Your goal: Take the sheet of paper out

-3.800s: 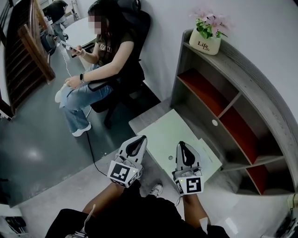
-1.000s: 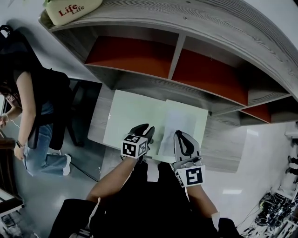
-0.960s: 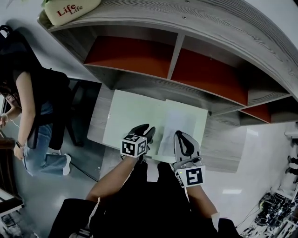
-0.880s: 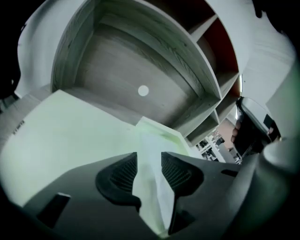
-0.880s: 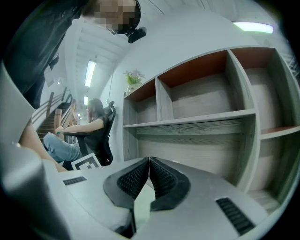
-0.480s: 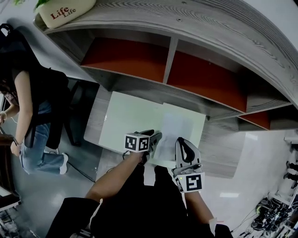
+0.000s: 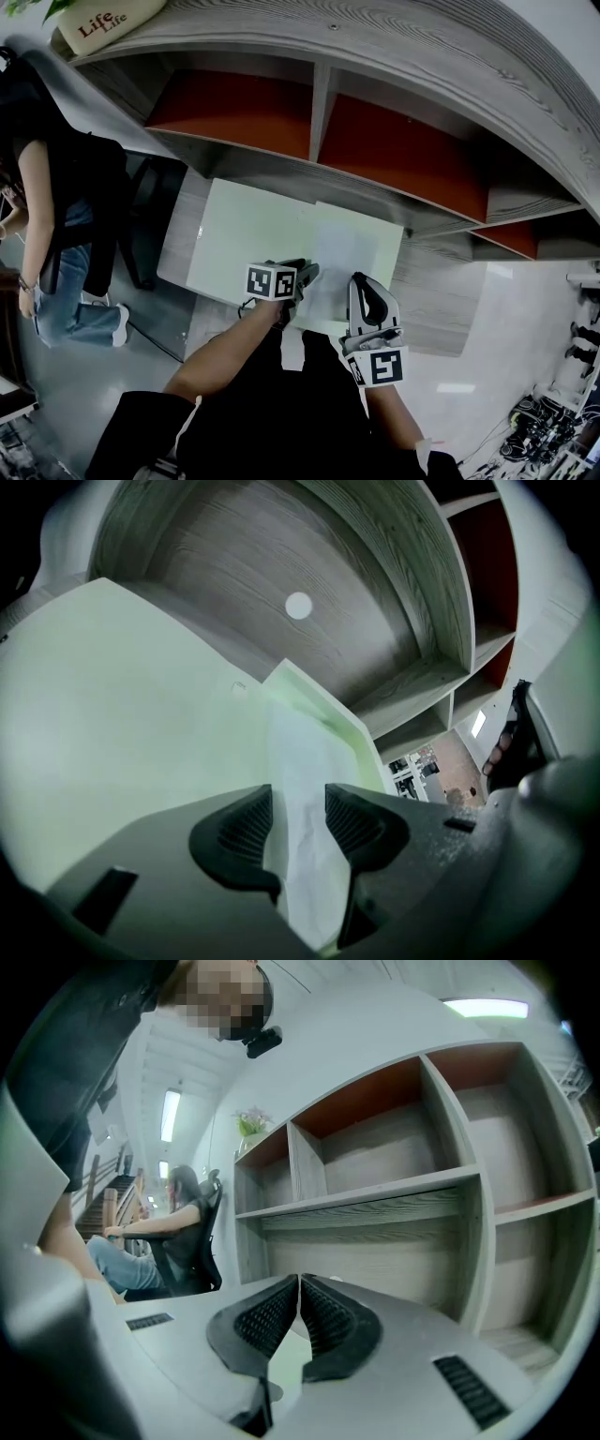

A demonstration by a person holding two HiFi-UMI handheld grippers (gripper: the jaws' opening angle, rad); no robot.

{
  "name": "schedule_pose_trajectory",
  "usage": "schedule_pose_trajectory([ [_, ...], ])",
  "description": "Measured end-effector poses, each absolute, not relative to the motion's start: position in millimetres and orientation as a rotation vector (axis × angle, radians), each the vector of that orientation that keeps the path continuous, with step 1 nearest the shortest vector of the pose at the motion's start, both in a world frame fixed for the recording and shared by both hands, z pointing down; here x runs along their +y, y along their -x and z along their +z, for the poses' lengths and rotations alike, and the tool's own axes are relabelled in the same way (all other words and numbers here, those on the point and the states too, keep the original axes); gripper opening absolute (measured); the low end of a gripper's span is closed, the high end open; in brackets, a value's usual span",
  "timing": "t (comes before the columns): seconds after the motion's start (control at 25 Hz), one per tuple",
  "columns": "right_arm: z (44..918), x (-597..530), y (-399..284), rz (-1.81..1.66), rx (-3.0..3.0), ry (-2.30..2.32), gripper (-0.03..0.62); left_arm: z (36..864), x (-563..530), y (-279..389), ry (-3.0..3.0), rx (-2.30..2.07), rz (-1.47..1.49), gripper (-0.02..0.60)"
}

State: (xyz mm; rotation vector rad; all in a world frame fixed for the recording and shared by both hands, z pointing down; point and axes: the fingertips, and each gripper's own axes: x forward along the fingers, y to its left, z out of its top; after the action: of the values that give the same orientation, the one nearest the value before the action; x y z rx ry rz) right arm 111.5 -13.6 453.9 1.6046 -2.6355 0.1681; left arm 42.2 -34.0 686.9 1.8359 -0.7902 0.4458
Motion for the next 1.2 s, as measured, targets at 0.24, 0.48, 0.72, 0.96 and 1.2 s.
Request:
schedule_pose_trajectory([
  [0.24,453,-18,-118,0.193,-2.663,-1.622,0.025,696,-33,-50,-1.803,-0.764,0.465,0.156],
  [0.48,452,-25,-122,0.197,-2.677,-1.619,0.025,701,-30,-55,-1.773,-0.731,0.471,0.155],
  [0.72,455,-30,-127,0.210,-2.675,-1.625,0.025,704,-32,-54,-1.752,-0.726,0.443,0.129],
  [0.96,457,-33,-127,0.207,-2.670,-1.614,0.025,704,-32,-55,-1.759,-0.729,0.452,0.084],
  [1.2,459,-32,-127,0.205,-2.663,-1.612,0.025,713,-31,-60,-1.736,-0.728,0.469,0.044],
])
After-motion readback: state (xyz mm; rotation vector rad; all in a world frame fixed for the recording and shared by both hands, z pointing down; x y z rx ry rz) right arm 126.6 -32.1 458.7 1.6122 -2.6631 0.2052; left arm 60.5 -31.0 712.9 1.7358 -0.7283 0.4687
